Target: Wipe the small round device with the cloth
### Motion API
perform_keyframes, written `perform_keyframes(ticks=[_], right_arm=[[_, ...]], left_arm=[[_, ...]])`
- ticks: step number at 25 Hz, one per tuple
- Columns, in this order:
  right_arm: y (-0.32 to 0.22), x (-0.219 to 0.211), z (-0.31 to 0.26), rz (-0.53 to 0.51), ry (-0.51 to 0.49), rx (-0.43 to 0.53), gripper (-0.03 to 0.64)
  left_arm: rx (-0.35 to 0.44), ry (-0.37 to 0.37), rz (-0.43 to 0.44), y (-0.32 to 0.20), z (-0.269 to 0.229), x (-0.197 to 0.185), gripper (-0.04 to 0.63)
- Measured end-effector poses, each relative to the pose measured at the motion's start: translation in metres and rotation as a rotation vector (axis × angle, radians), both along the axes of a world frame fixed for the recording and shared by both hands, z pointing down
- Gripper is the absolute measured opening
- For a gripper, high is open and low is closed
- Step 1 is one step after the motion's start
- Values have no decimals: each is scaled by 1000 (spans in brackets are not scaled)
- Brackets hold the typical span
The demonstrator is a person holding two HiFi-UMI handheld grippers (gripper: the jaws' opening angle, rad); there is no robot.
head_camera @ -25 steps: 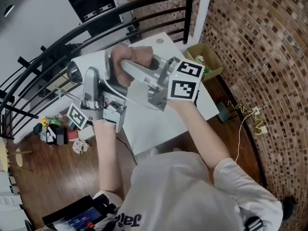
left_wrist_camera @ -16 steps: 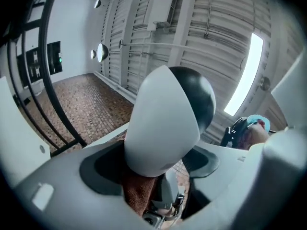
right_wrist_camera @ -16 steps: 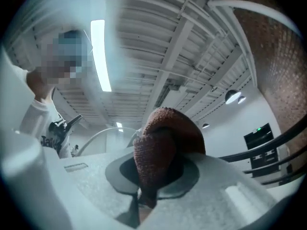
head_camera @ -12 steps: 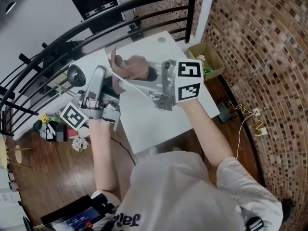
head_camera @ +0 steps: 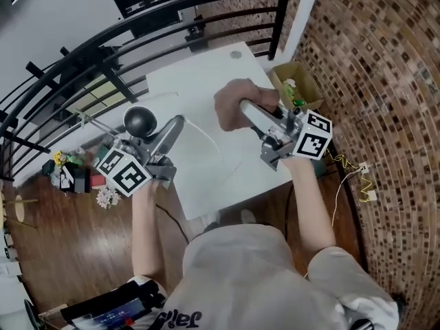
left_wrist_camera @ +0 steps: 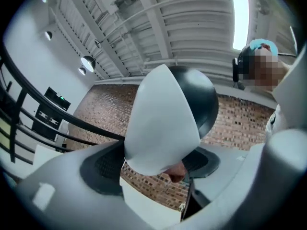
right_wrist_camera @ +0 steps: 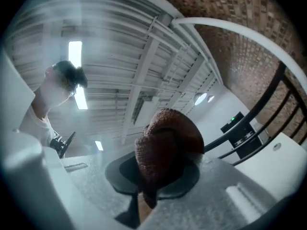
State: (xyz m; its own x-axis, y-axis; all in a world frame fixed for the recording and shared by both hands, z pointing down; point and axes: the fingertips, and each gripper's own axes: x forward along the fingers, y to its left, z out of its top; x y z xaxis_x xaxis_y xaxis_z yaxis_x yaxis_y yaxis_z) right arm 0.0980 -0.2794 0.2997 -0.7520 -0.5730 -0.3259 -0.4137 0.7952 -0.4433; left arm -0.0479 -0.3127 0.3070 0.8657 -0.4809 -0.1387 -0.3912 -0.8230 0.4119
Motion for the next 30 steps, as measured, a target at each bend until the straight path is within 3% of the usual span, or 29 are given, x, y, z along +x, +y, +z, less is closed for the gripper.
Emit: perform_keyframes(ticks=[5, 10, 18, 21, 26, 30], right_arm=[[5, 24, 51, 58, 15, -114, 23], [6, 25, 116, 73, 104, -240, 23], [6, 36, 227, 119, 111, -446, 23], [2, 37, 253, 132, 82, -497, 24], [1, 41, 270, 143, 65, -528, 23], [-1, 41, 263, 143, 74, -505, 23]], left_arm=[[-11, -182, 2, -7, 67, 9, 393], [-81, -272, 20, -23, 157, 17, 392], [-184, -454, 12, -44, 324, 31, 391], [-188, -601, 5, -56, 372, 36, 391], [-175, -867, 47, -62, 427, 46, 390], [-225, -907, 37, -64, 435, 43, 391]])
